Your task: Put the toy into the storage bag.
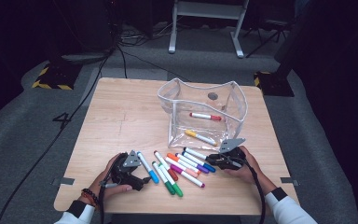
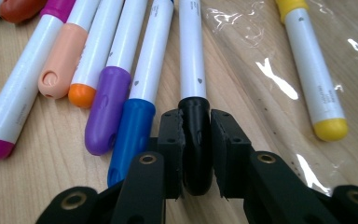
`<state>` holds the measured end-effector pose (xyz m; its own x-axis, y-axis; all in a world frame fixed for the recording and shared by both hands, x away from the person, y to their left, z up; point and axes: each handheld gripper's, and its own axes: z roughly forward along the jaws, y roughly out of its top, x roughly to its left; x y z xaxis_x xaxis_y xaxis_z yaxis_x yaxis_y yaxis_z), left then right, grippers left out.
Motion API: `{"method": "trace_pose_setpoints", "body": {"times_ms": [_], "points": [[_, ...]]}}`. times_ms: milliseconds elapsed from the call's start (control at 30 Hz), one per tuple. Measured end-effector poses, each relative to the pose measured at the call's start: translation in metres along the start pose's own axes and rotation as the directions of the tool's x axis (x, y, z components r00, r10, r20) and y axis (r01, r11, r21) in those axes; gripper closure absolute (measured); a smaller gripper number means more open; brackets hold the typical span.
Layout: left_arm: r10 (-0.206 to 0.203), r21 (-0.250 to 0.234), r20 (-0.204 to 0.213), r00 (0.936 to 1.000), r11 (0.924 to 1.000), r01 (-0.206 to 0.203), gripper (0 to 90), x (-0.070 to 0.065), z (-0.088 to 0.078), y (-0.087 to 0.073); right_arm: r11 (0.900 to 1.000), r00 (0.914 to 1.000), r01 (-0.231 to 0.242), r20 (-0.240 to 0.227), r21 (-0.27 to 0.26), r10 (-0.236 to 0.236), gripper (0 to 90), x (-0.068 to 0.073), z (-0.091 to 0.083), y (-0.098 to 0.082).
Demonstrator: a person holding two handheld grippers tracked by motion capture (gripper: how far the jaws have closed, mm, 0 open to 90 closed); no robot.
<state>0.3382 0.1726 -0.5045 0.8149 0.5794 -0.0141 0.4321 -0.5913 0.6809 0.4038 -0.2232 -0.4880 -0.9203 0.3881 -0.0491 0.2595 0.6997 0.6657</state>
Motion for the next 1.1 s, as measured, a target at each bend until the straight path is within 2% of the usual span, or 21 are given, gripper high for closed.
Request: {"method": "trace_pose_setpoints", "body": {"times_ms": [133,333,567,767,867,1000,1033,1100], "points": [[0.0,0.0,0.0,1.0,1.0,0.0,10.1,0.0,0.0,0.0,1.0,0.9998,0.004,0.021,-0.012,-0.003,75.3,-0.001,-0.007,0.002],[0.0,0.0,0.0,1.0,1.0,0.0,10.1,0.0,0.0,0.0,0.999,0.9997,0.006,0.025,-0.039,-0.005,75.3,-0.001,-0.018,0.004],[0.0,0.0,0.0,1.0,1.0,0.0,10.1,0.0,0.0,0.0,0.995,0.9988,0.043,0.026,-0.093,-0.041,75.3,0.008,-0.036,0.017],[0.0,0.0,0.0,1.0,1.0,0.0,10.1,0.0,0.0,0.0,0.988,0.9971,0.073,0.033,-0.134,-0.069,75.3,0.013,-0.057,0.031],[0.0,0.0,-0.001,1.0,1.0,0.0,10.1,0.0,0.0,0.0,0.982,0.9952,0.095,0.041,-0.163,-0.089,75.3,0.017,-0.071,0.041],[-0.001,0.0,0.0,1.0,1.0,0.001,10.1,0.0,0.0,0.0,0.978,0.9922,0.119,0.055,-0.169,-0.112,75.3,0.019,-0.082,0.049],[0.0,0.0,0.0,1.0,1.0,0.0,10.1,0.0,0.0,0.0,0.975,0.991,0.129,0.058,-0.182,-0.121,75.3,0.019,-0.09,0.056],[0.0,0.0,0.0,1.0,1.0,0.0,10.1,0.0,0.0,0.0,0.972,0.9892,0.141,0.066,-0.188,-0.13,75.3,0.018,-0.095,0.06]]}}
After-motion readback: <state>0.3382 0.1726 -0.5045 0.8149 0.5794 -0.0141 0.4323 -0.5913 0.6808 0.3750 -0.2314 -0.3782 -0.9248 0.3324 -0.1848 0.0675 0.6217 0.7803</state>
